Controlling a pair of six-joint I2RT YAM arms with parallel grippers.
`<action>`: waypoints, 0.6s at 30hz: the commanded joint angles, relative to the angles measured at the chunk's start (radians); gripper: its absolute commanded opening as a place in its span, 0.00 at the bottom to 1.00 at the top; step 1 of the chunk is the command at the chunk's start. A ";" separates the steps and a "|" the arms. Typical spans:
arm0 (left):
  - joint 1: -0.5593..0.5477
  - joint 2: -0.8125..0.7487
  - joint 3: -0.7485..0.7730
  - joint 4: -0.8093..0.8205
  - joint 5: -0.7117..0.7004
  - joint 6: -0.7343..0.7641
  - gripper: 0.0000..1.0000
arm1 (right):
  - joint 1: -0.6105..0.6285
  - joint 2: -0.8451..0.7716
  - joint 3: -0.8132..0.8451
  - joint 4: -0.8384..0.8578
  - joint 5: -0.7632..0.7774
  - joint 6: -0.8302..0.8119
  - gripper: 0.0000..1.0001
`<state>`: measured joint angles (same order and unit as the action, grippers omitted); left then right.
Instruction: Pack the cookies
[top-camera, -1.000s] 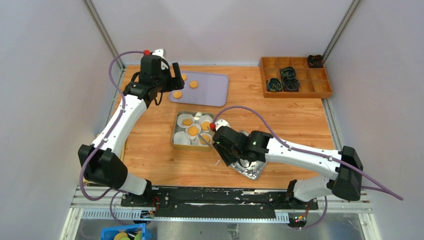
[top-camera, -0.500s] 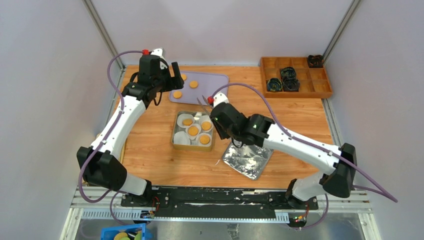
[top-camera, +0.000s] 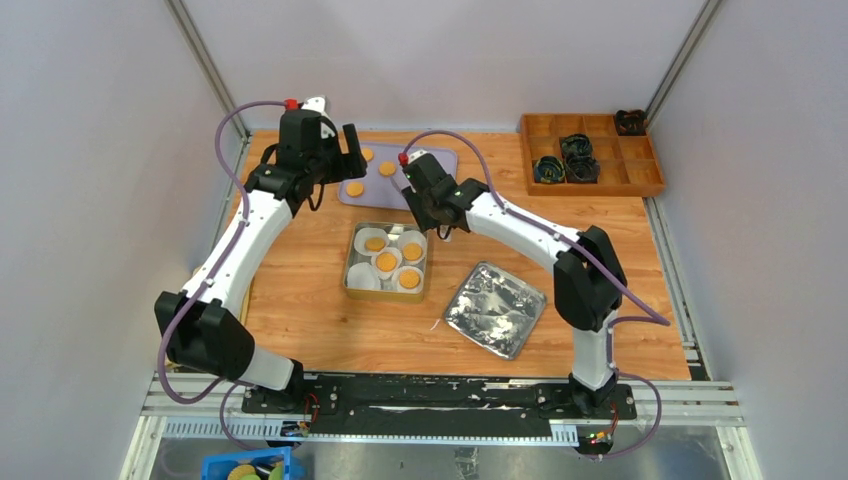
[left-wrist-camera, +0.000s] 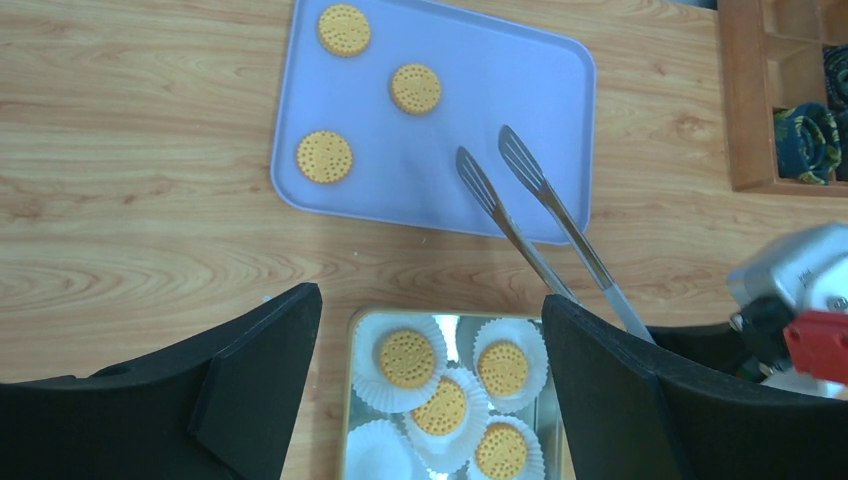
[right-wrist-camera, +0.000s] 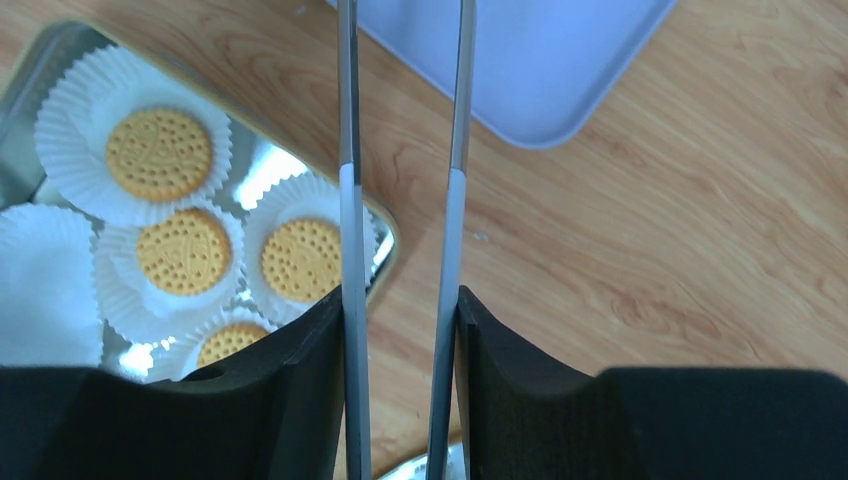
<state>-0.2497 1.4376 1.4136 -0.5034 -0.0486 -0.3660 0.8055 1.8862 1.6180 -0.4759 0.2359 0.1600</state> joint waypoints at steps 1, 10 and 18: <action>0.008 0.033 0.032 0.000 -0.019 0.019 0.87 | -0.034 0.075 0.112 0.040 -0.098 -0.040 0.44; 0.016 0.054 0.045 0.003 -0.020 0.024 0.87 | -0.087 0.238 0.226 0.033 -0.159 -0.044 0.51; 0.023 0.055 0.045 0.007 -0.020 0.024 0.87 | -0.115 0.342 0.325 0.021 -0.154 -0.044 0.53</action>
<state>-0.2356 1.4876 1.4269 -0.5030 -0.0570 -0.3515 0.7113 2.1887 1.8606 -0.4454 0.0944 0.1287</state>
